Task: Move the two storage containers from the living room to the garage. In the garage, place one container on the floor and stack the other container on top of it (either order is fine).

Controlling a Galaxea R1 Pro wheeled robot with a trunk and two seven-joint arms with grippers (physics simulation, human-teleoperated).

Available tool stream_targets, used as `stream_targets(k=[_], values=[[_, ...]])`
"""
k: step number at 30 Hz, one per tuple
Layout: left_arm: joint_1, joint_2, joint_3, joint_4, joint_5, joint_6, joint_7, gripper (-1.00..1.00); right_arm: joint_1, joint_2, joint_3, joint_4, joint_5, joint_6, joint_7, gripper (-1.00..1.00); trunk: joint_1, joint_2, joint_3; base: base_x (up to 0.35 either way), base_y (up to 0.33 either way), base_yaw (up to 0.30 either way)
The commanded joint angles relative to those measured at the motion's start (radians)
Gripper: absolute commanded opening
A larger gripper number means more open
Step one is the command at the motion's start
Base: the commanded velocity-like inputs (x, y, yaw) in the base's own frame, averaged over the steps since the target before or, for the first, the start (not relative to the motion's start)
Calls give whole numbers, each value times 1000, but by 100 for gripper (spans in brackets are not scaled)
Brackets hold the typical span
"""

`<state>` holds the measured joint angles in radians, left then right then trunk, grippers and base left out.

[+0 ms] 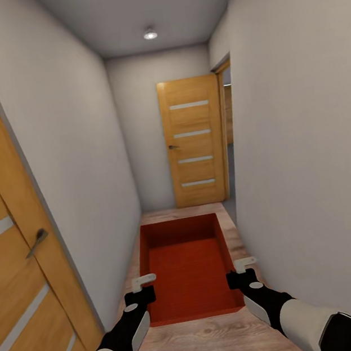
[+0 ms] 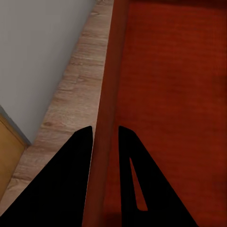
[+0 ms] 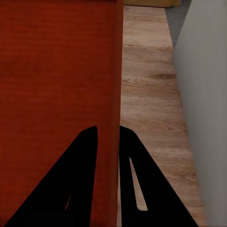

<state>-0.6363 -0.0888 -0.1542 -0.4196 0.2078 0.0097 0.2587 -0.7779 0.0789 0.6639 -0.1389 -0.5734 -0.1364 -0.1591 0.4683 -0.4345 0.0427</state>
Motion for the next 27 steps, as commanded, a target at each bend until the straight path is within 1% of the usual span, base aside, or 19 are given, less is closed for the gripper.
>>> stream_targets(k=[1,27], values=[[1,0,-16,-1,-1,1,45,-100,-1,10,-63,-4,-23,-6,-9,-100,1,-1,0,323,0,0],[1,0,-16,-1,-1,1,45,-100,-1,10,-63,-4,-23,-4,-9,-100,1,-1,0,323,0,0]])
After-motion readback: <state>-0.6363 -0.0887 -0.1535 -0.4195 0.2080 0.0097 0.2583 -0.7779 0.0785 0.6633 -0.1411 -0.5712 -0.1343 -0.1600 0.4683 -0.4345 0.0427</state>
